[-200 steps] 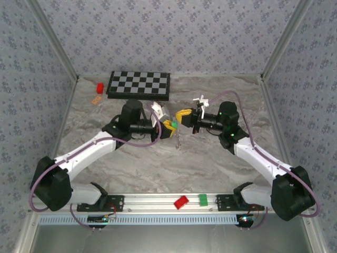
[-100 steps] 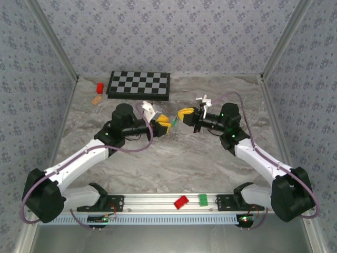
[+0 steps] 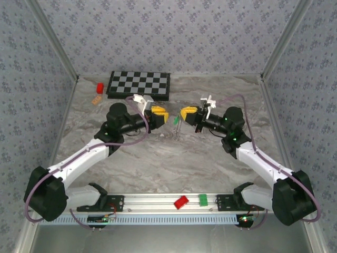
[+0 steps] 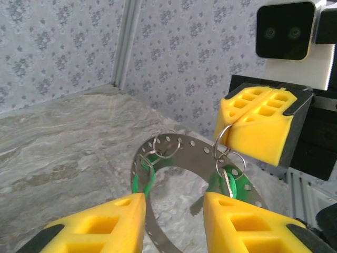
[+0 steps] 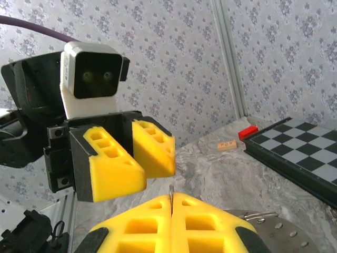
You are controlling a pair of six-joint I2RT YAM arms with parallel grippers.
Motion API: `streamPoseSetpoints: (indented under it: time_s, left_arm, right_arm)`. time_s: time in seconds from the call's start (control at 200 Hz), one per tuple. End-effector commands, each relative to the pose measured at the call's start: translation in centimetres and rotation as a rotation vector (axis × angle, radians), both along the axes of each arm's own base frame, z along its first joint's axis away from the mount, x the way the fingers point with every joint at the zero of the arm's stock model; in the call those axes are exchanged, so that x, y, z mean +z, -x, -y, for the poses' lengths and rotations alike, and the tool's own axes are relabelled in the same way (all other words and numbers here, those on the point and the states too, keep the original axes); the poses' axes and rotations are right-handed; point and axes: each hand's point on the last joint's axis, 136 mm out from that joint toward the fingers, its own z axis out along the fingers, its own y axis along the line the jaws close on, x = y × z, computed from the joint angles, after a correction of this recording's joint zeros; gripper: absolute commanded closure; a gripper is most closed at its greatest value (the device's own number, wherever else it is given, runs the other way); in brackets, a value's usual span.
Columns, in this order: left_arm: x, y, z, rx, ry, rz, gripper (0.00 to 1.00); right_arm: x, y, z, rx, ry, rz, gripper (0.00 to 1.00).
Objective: Put the keys on the keyring
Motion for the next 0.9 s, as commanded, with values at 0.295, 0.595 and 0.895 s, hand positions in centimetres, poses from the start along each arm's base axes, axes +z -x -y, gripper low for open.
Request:
streamPoseSetpoints:
  time_s: [0.295,0.595,0.895]
  left_arm:
    - [4.3,1.0,1.5,-0.148,0.169,0.02,0.67]
    - [4.6,0.8,1.8,-0.163,0.197,0.016,0.67]
    - [4.3,0.9,2.2,-0.196,0.204,0.006,0.69]
  right_arm:
    - [2.5,0.5,-0.8,0.06,-0.107,0.062,1.0]
    - [2.5,0.9,-1.6,0.106,-0.119,0.054,1.0]
    - [2.4,1.0,-1.9,0.12,-0.119,0.053,1.0]
